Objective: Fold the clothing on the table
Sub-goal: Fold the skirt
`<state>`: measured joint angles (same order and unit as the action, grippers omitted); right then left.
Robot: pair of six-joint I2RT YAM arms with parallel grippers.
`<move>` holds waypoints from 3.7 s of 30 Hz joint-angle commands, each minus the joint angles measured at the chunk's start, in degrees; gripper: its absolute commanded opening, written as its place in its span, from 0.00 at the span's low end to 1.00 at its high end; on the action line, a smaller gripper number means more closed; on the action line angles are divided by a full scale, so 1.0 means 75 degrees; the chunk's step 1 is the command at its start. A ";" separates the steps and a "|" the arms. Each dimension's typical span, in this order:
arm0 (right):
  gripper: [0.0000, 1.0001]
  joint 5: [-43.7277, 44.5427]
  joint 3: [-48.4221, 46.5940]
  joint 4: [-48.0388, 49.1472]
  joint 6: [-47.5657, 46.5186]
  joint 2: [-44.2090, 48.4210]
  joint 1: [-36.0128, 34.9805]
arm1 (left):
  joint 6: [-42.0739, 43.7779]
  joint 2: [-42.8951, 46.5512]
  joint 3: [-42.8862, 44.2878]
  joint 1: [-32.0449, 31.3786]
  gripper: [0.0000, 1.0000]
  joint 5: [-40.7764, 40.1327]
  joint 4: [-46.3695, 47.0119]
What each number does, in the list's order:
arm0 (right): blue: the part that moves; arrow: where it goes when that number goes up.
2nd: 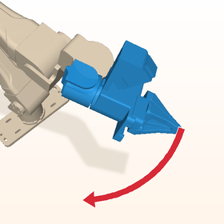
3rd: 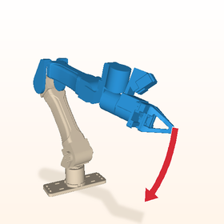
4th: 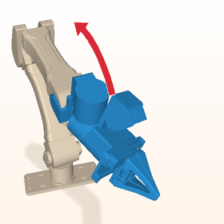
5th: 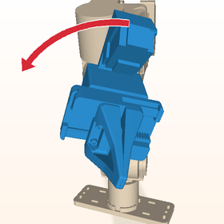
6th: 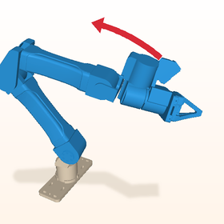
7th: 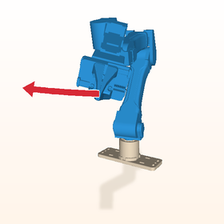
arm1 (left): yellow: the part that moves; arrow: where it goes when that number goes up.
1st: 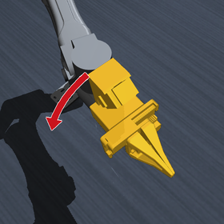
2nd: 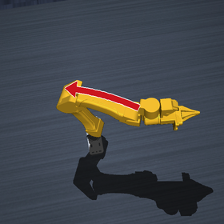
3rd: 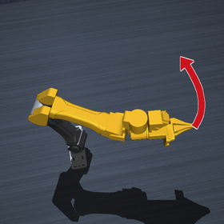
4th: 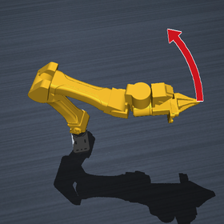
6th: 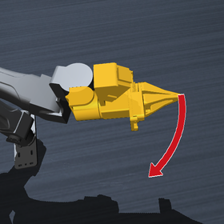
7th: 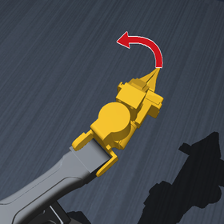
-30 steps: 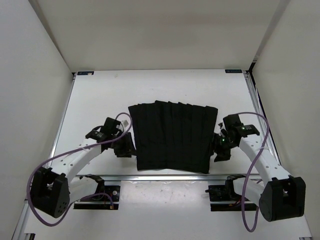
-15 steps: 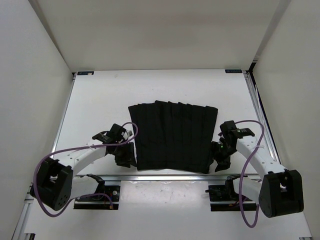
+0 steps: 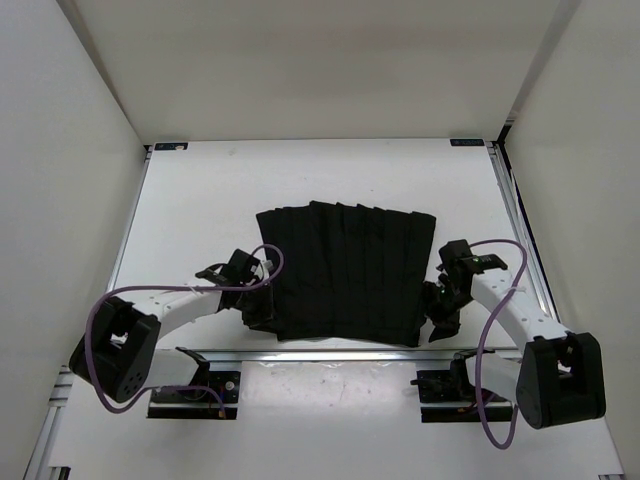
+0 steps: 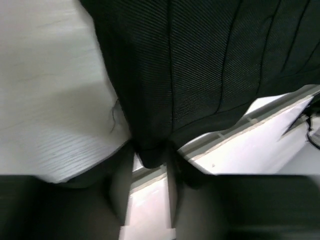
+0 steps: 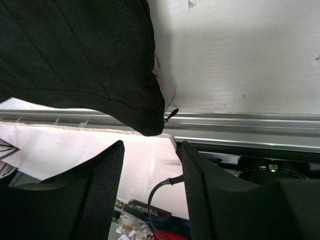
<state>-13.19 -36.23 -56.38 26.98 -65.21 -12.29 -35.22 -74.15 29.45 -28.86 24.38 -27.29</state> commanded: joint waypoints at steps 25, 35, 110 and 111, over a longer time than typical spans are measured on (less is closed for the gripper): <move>0.37 0.0071 0.0975 0.2208 0.1418 -0.1066 -0.0528 | 0.0196 0.0196 -0.0330 0.0438 0.00 -0.0216 -0.0053; 0.02 -0.0211 0.1396 0.2619 0.1395 -0.1172 -0.0576 | 0.0220 -0.0109 -0.0434 0.0426 0.00 -0.0076 0.0169; 0.51 -0.0784 -0.5250 0.3836 -0.1311 -0.4255 0.0643 | -0.2279 -0.1176 0.2133 0.1986 0.21 0.0102 0.4028; 0.52 -0.0726 -0.5236 0.3954 -0.1545 -0.4289 0.0643 | -0.2068 -0.1095 0.2027 0.1973 0.22 -0.0050 0.3828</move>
<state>-20.47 -77.19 -27.18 21.80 -99.20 -8.14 -55.94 -85.27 46.89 -12.73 27.14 6.02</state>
